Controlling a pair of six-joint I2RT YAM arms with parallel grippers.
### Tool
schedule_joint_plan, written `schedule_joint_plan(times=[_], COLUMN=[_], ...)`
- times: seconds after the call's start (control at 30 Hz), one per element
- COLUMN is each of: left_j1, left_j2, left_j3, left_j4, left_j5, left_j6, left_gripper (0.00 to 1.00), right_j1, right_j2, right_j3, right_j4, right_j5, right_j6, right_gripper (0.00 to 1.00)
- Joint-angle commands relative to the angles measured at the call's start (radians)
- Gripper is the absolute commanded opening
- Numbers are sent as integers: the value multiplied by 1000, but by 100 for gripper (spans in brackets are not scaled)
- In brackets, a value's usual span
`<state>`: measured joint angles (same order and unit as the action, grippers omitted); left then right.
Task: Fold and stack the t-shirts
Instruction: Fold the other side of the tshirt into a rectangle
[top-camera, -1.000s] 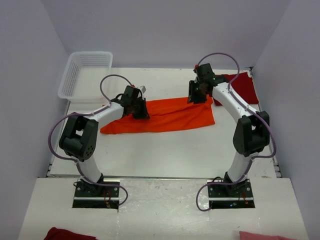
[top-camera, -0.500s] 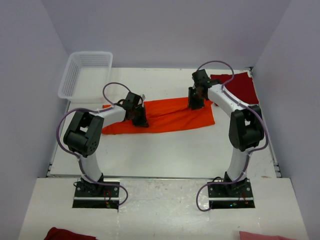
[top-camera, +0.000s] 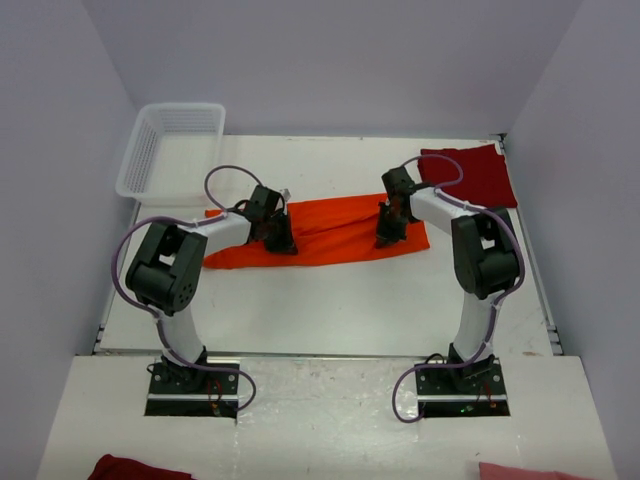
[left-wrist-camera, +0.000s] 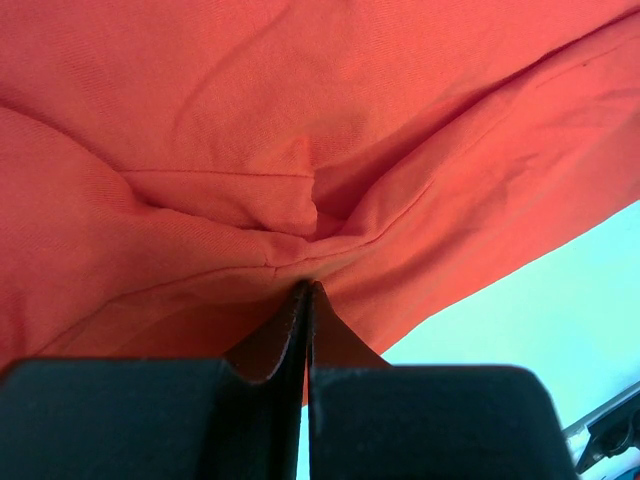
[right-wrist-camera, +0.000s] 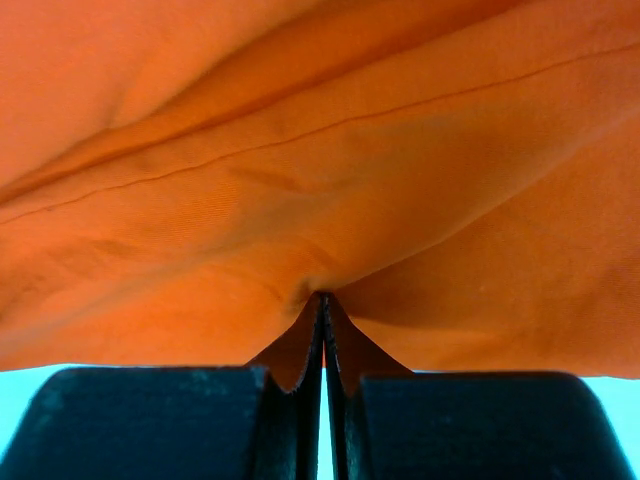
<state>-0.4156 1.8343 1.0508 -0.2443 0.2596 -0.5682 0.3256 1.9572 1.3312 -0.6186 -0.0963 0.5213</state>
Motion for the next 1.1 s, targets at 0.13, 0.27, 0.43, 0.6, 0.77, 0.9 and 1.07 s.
schedule_joint_plan(times=[0.13,0.27,0.43,0.6,0.77,0.9,1.07], left_j1=[-8,-9,-9,-9,-11,-17,-29], left_j2=[-20,-46,-111,-202,-277,-320,-378], left_j3=[-81,-115,-184,-267,-340,-391,-431], left_j4=[7,10,11,13,14,22,22], left_j5=[-23,-31,-34,-48,-43,-45,-45], left_j6=[7,8,2,-10,-13,-18,-32], left_gripper=[0,0,0,0,0,0,0], right_j1=[13,30,39,46,67,89,119], right_j2=[-20,-56,-122,-202,-312,-381,-457], right_j3=[-79,-157,-246,-325,-435,-510,-601], right_j4=[74,103,146,154,174,189,195], right_j5=[3,23,44,59,78,73,87], right_j6=[54,78,121,144,184,233,273], right_gripper=[0,0,0,0,0,0,0])
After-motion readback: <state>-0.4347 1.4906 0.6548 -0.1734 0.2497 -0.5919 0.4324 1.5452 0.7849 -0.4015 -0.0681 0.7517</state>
